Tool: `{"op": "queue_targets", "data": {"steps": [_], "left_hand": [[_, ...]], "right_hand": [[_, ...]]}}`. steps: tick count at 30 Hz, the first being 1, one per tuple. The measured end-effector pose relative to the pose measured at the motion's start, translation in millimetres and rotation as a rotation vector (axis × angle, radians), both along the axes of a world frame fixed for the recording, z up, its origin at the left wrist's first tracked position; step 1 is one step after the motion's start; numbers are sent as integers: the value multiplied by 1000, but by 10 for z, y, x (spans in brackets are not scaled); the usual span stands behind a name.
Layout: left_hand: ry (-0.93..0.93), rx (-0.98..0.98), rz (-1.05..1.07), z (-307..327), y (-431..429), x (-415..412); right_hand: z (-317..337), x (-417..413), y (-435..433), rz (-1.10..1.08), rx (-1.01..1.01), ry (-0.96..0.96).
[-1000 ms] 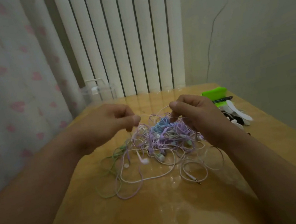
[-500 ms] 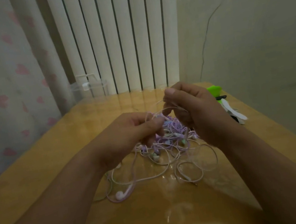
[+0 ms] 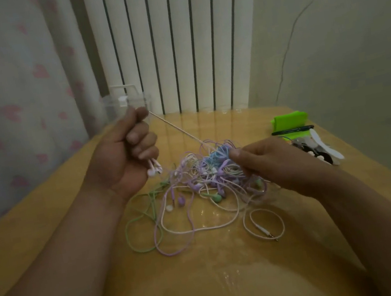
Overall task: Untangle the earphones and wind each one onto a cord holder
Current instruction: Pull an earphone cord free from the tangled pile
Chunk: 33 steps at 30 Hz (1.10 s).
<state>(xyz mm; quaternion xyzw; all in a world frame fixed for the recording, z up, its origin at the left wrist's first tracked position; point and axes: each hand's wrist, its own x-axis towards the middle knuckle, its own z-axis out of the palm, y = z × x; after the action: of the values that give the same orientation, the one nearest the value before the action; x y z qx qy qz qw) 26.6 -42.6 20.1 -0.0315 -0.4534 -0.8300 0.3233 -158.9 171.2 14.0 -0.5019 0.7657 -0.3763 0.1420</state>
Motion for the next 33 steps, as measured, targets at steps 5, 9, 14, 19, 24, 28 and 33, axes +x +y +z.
{"op": "queue_targets", "data": {"steps": [5, 9, 14, 19, 24, 28, 33], "left_hand": [[-219, -374, 88, -43, 233, -95], [-353, -776, 143, -50, 534, -129], [-410, -1003, 279, -76, 557, -138], [-529, -1072, 276, -142, 510, -154], [-557, -1132, 372, -114, 416, -104], [-636, -1313, 383, -191, 485, -160], [-598, -1409, 362, -217, 604, -188]], "right_hand": [[-64, 125, -98, -92, -190, 140], [-67, 394, -153, 77, -356, -89], [-90, 488, -203, 86, -315, -73], [-13, 358, -155, -58, -351, -127], [-2, 170, -119, -193, -297, -83], [-14, 327, -111, -203, -259, 279], [-63, 611, -168, 22, -273, 110]]}}
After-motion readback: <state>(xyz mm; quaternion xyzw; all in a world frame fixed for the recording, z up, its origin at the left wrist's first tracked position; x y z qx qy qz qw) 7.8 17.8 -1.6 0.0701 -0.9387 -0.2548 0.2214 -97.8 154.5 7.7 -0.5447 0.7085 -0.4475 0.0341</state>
